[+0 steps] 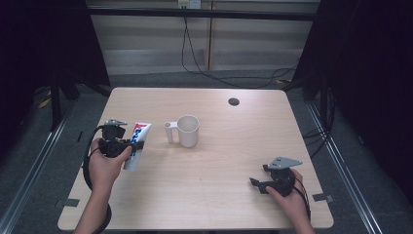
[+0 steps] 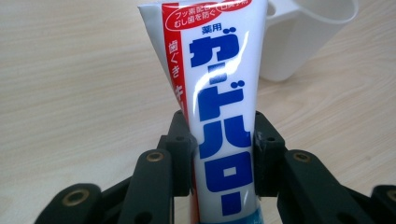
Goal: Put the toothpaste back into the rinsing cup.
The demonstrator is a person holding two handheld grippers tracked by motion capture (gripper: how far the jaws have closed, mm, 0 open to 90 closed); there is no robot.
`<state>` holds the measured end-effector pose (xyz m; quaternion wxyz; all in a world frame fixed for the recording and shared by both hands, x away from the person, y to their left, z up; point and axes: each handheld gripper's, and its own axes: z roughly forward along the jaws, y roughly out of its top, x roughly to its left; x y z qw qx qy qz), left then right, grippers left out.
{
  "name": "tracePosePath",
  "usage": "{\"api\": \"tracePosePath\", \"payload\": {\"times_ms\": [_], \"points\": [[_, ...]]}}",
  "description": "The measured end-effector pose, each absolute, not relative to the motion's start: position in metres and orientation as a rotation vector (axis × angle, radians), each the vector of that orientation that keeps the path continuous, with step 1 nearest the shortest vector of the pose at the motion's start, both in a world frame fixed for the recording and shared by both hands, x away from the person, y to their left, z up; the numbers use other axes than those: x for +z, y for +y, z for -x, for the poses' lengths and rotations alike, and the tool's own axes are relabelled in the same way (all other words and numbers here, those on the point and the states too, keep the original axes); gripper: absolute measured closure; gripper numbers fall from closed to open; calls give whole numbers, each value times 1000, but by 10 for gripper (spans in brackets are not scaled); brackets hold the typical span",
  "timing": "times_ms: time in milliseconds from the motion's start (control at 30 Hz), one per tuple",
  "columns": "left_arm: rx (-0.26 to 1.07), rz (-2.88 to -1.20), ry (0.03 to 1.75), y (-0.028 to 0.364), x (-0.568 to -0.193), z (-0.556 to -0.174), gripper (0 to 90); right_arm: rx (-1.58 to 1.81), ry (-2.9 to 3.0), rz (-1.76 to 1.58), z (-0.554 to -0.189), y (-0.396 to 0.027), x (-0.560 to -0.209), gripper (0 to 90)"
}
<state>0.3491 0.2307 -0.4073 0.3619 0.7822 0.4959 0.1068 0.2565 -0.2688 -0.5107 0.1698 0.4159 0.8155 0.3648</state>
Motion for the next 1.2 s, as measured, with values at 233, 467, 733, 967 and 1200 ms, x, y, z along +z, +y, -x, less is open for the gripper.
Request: {"api": "tracePosePath", "payload": {"times_ms": [233,467,733,967,1200], "points": [[311,-1966,1242,227,-400,-347,667,1036,2317,-1182,-256,-269,-511,239],[345,-1915,1207,227,-395,-347,667,1037,2318,-1182,-256,-269,-511,239],[365,-1872,1171,226,-385,-346,667,1038,2320,-1179,-256,-269,-511,239],[374,-1841,1147,223,-381,-347,667,1038,2320,-1179,-256,-269,-511,239],[419,-1800,1106,217,-376,-347,666,1038,2320,-1180,-256,-269,-511,239]]}}
